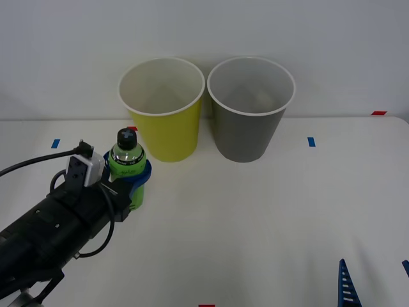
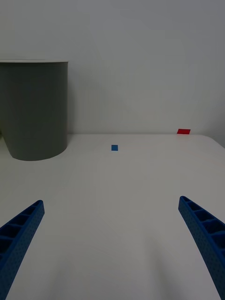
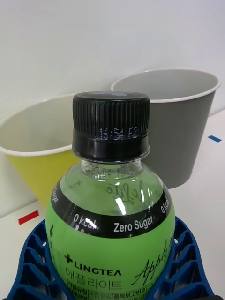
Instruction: Put cans in the gray bin and PET bottles in the light green bin.
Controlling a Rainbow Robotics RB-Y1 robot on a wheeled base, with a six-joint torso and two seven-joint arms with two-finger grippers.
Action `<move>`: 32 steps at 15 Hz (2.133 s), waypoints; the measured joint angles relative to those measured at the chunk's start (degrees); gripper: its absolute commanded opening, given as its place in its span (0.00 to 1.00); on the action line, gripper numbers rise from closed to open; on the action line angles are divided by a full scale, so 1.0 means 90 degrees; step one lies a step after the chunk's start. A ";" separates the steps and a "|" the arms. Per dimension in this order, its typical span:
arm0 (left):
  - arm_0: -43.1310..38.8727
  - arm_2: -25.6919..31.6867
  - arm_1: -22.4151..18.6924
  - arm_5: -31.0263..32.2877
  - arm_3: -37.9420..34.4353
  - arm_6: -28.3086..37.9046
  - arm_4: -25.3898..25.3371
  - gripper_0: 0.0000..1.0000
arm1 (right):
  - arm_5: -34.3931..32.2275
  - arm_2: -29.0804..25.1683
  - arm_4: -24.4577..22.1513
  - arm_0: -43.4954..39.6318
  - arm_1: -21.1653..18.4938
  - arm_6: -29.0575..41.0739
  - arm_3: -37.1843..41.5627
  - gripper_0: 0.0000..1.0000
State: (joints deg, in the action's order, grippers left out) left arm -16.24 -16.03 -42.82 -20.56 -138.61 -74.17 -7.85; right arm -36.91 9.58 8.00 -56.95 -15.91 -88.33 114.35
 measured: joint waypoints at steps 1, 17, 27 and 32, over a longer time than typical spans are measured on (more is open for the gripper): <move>-0.0006 0.0144 0.0081 -0.0328 -0.0219 -0.0012 -0.0014 0.00 | 0.0000 0.0000 0.0000 0.0000 0.0000 0.0000 0.0000 1.00; 0.1774 0.2639 0.1582 -0.3306 -0.0942 -0.2345 -0.2483 0.00 | 0.0000 0.0000 0.0000 0.0000 0.0000 0.0000 0.0000 1.00; 0.4065 0.2036 0.1397 -0.3029 0.0974 -0.1948 -0.2714 0.00 | 0.0000 0.0000 0.0000 0.0000 0.0000 0.0000 0.0000 0.99; 0.5132 0.1206 0.1145 -0.2311 0.2266 -0.0948 -0.2427 0.00 | 0.0000 0.0000 0.0000 0.0000 0.0000 0.0000 0.0000 1.00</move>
State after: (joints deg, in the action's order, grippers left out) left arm 29.95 -5.18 -32.52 -41.37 -118.21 -82.70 -29.68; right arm -36.91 9.58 8.00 -56.95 -15.91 -88.33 114.35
